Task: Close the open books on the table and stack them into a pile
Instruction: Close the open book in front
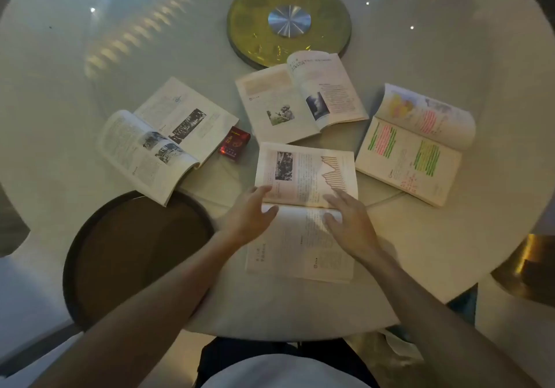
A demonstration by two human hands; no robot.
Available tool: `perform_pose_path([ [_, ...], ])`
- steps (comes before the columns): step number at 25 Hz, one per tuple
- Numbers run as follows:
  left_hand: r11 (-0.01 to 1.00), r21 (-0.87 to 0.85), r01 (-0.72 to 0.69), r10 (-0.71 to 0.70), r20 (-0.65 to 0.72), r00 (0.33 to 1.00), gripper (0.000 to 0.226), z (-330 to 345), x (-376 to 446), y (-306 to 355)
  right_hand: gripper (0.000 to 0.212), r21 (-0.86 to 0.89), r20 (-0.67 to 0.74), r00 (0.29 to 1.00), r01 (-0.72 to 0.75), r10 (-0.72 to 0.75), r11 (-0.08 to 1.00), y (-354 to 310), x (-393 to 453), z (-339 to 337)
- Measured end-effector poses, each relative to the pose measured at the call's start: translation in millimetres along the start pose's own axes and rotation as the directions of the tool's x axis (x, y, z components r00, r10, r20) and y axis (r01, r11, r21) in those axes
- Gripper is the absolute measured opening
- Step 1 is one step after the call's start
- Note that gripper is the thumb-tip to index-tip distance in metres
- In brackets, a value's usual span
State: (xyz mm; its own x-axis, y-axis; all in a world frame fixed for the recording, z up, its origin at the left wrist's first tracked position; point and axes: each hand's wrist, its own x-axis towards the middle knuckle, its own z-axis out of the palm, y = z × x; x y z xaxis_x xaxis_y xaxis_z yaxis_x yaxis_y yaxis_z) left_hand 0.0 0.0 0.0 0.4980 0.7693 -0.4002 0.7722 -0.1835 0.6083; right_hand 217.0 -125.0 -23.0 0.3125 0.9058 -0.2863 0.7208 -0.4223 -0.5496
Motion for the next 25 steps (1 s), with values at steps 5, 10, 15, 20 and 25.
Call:
perform_pose_path([
  [5,0.929,-0.216,0.299,-0.306,0.001,0.952,0.053,27,-21,-31,0.044,0.471,-0.013,0.821,-0.499,0.571,0.728,18,-41,17],
  [10,0.815,-0.379,0.438,-0.406,0.164,0.899,0.022,30,-23,-35,0.029,0.557,0.146,0.790,-0.563,0.595,0.611,26,-52,16],
  [15,0.795,-0.440,0.417,-0.404,0.129,0.906,0.031,7,-26,-38,0.005,0.583,0.199,0.798,-0.563,0.568,0.586,24,-51,-5],
  [20,0.572,-0.617,0.540,-0.452,0.313,0.836,0.030,-15,-16,-41,0.008,0.755,0.246,0.783,-0.524,0.571,0.394,18,-34,-35],
  [25,0.341,-0.752,0.564,-0.472,0.381,0.795,0.036,-19,3,-35,0.011,0.798,0.339,0.762,-0.544,0.552,0.260,12,4,-47],
])
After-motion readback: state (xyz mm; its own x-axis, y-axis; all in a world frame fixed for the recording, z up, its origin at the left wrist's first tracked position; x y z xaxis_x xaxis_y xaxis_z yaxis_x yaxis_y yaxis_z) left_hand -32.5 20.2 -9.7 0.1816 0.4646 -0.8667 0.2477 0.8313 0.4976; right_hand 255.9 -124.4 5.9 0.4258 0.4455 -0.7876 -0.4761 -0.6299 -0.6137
